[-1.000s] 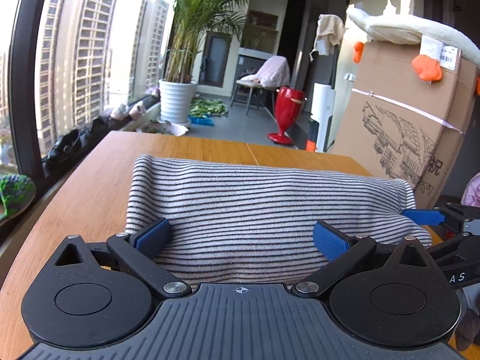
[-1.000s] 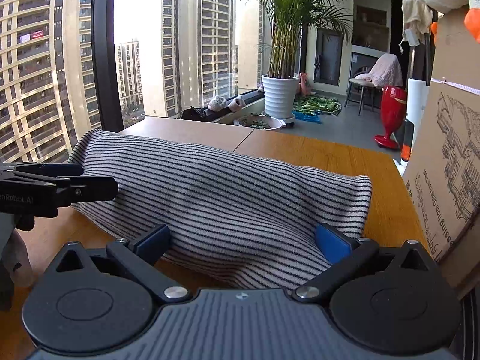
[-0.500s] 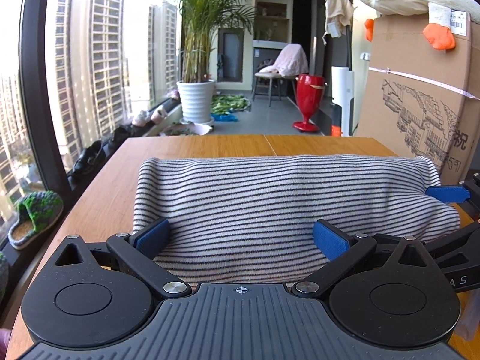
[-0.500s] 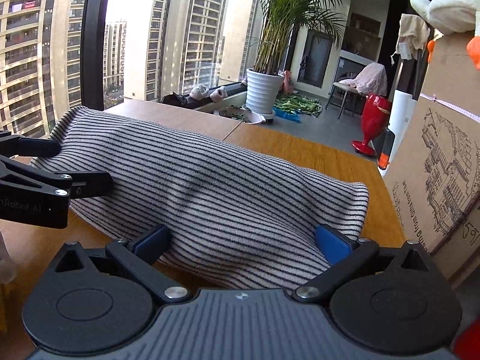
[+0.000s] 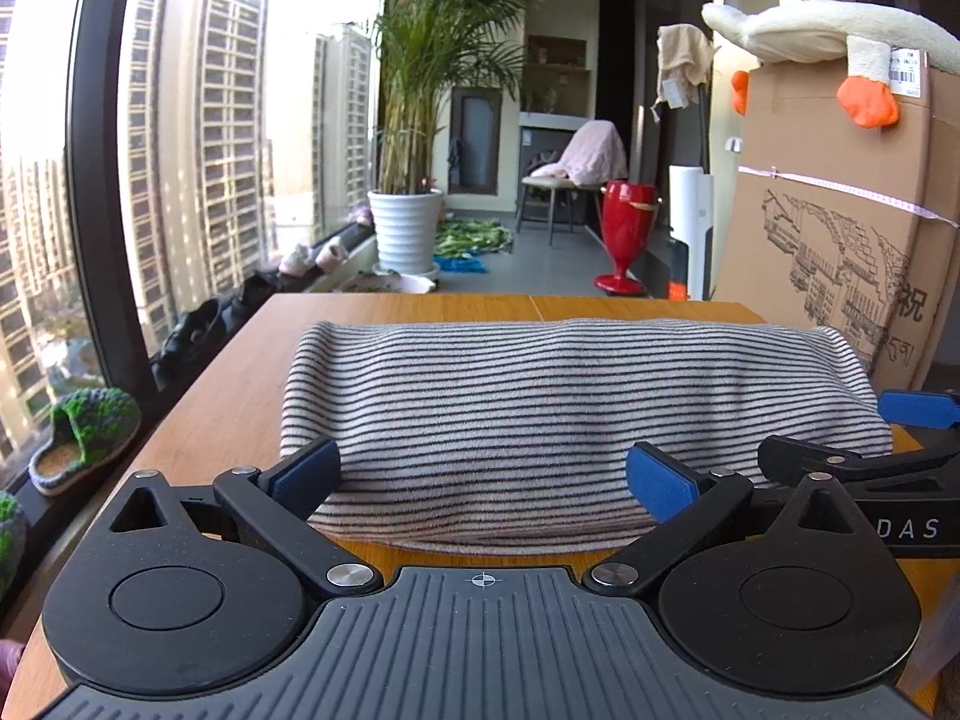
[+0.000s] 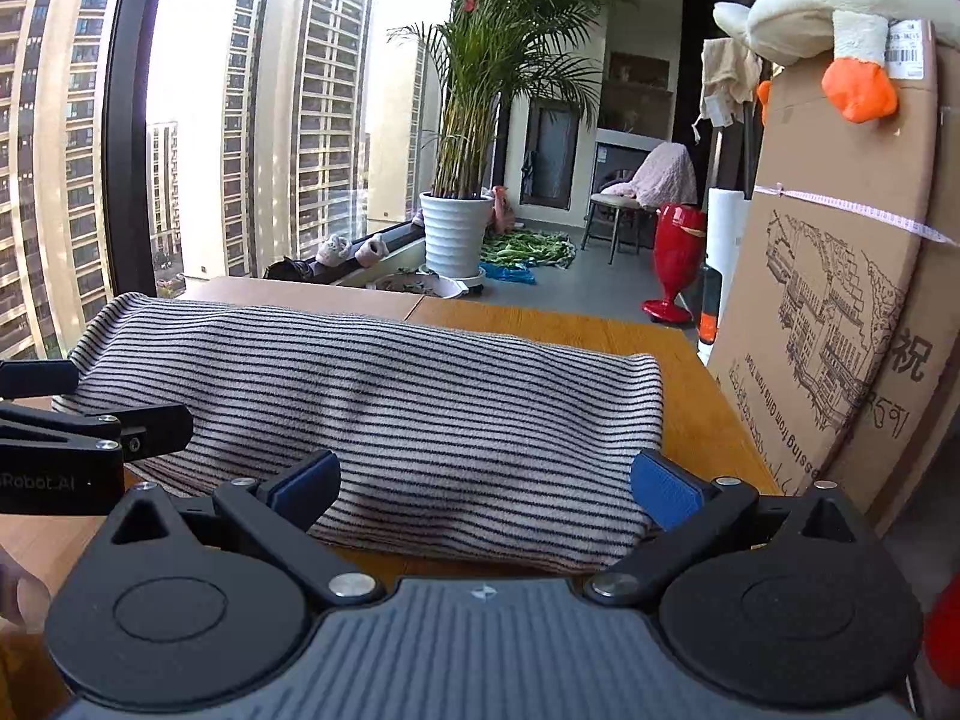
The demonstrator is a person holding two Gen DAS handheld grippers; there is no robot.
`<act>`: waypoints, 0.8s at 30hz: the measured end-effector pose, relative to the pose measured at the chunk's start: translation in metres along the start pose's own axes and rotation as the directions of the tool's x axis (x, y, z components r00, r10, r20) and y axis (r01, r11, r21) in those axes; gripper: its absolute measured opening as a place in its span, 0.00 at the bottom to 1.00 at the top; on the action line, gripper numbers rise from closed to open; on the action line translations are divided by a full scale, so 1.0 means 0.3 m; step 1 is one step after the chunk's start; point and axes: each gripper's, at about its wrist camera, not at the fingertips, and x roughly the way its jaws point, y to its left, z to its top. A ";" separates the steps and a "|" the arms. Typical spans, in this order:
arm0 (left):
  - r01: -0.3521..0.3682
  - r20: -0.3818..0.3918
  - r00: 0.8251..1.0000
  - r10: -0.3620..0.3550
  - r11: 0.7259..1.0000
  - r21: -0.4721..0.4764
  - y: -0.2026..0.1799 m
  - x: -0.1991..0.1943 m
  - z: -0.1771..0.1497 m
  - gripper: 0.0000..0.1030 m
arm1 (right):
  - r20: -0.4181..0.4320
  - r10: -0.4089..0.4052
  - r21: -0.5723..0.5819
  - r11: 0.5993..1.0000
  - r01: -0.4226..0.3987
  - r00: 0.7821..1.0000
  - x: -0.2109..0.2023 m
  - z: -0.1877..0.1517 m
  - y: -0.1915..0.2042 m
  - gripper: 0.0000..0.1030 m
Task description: Fold clothes
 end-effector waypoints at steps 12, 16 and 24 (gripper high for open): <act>-0.046 -0.051 0.998 0.044 0.998 -0.043 -0.022 -0.145 -0.082 1.00 | -0.067 -0.007 0.143 0.990 0.016 0.998 -0.124 -0.084 -0.046 1.00; -0.047 -0.036 0.998 0.046 0.999 -0.022 -0.034 -0.186 -0.101 1.00 | -0.073 -0.016 0.131 0.991 0.025 0.997 -0.160 -0.102 -0.042 1.00; -0.034 -0.042 0.999 0.034 0.999 -0.001 -0.044 -0.237 -0.124 1.00 | -0.068 -0.012 0.141 0.990 0.021 0.998 -0.239 -0.131 -0.039 1.00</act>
